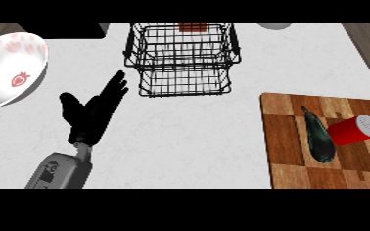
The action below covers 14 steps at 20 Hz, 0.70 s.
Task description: Pick the can from the cutting board and place it in the tiered basket
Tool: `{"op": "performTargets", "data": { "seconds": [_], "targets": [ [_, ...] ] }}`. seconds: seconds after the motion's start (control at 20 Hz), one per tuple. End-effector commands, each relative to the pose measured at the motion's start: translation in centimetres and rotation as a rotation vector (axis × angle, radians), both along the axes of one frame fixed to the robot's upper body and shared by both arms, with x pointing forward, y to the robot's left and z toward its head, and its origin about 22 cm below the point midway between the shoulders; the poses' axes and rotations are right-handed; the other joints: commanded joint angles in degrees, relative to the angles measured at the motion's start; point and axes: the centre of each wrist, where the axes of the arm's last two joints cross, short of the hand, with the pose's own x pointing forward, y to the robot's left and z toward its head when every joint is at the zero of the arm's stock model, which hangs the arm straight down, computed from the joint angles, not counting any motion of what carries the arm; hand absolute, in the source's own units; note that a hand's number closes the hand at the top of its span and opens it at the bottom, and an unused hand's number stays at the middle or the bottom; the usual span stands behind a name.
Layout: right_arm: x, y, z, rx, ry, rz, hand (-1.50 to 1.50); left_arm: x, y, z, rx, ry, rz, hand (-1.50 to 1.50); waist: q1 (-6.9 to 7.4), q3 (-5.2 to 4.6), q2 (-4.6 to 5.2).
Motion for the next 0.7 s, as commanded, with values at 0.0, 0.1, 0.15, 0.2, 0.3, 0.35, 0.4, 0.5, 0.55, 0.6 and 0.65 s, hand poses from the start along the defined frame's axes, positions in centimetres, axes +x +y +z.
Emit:
{"op": "performTargets", "data": {
  "seconds": [0.0, 0.1, 0.15, 0.2, 0.3, 0.35, 0.4, 0.5, 0.55, 0.6, 0.65],
  "targets": [
    [-0.2, 1.6, -0.7, -0.027, 0.061, -0.025, -1.50, 0.2, -1.4, 0.8, -0.015, 0.008, 0.012, 0.00, -0.09, 0.03, -0.07],
    [1.9, 0.8, -2.2, -0.014, 0.074, -0.014, -1.50, 0.9, 1.3, 0.3, -0.014, 0.000, 0.006, 0.00, 0.13, 0.04, 0.00],
    [0.0, 0.6, -2.6, -0.014, 0.097, -0.018, -1.50, -1.1, 0.0, 1.0, -0.017, -0.011, 0.010, 0.00, 0.09, 0.05, -0.12],
    [0.5, 1.3, -2.9, -0.005, 0.105, -0.019, -1.50, -1.0, 1.2, 1.6, -0.003, 0.001, -0.016, 0.00, 0.14, 0.05, -0.10],
    [1.8, 1.5, -3.4, -0.032, 0.116, -0.029, -1.50, 0.5, 1.0, 0.1, 0.010, 0.000, -0.006, 0.00, -0.02, 0.03, -0.01],
    [0.3, 0.5, -3.5, -0.026, 0.111, -0.039, -1.50, -1.6, 2.6, -1.9, -0.017, -0.001, 0.000, 0.00, -0.09, 0.02, -0.06],
    [0.8, -1.2, -5.3, -0.033, 0.107, -0.054, -1.50, -0.6, 0.8, 0.7, -0.039, 0.016, 0.010, 0.00, 0.01, 0.06, -0.07],
    [2.5, -0.3, -4.8, -0.038, 0.102, -0.076, -1.50, -0.6, 0.8, -0.3, -0.009, 0.006, -0.004, 0.00, 0.07, 0.04, -0.04],
    [0.3, 0.4, -5.1, -0.041, 0.063, -0.082, -1.50, 0.6, 0.9, -0.2, -0.018, 0.001, 0.009, 0.00, -0.25, 0.03, -0.06],
    [2.1, -1.6, -5.7, -0.038, 0.068, -0.093, -1.50, 0.3, 0.4, 0.8, -0.016, -0.015, -0.006, 0.00, 0.01, 0.05, -0.05],
    [0.5, -0.3, -4.6, -0.072, 0.066, -0.087, -1.50, 0.2, -1.9, -0.9, -0.007, -0.003, 0.004, 0.00, -0.26, 0.03, -0.06]
  ]
}}
